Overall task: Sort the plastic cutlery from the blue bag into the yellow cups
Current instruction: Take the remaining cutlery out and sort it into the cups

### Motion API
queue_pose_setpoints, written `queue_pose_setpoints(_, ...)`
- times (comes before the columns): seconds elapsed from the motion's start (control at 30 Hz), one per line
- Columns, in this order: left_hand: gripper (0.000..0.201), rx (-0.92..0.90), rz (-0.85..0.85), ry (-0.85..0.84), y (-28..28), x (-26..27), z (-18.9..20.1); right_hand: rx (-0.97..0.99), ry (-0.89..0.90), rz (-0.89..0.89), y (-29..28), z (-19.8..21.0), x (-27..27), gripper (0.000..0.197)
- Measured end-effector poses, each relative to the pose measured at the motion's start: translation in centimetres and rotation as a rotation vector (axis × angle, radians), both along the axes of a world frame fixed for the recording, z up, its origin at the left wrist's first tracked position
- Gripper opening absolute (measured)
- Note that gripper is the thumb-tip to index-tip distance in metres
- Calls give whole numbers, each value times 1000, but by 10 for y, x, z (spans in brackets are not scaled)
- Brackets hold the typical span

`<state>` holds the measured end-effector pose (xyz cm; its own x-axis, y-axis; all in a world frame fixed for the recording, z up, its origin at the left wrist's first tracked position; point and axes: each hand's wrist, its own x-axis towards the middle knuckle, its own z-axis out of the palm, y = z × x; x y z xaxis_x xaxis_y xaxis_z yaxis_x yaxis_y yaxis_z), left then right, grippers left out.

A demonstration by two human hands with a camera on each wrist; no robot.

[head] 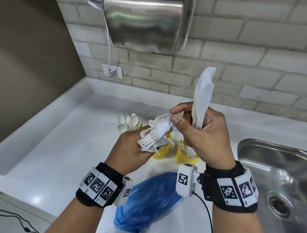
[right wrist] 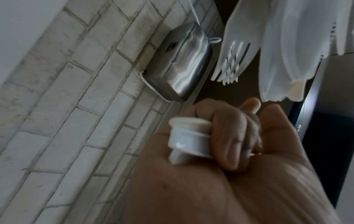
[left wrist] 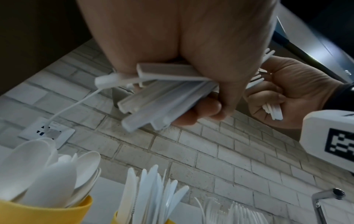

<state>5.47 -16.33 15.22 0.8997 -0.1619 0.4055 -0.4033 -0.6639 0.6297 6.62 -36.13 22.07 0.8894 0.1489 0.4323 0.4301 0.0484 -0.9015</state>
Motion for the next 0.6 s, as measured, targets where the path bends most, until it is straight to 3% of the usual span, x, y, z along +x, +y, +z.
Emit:
queue_pose_setpoints(0.33,15,62,7,-9,5,4,-8,-65,-15,86,-6,-5,2,2)
queue_pose_setpoints(0.6,13,29,23,16,5,-1,-3,153,-21,45,-5,-8,12,7)
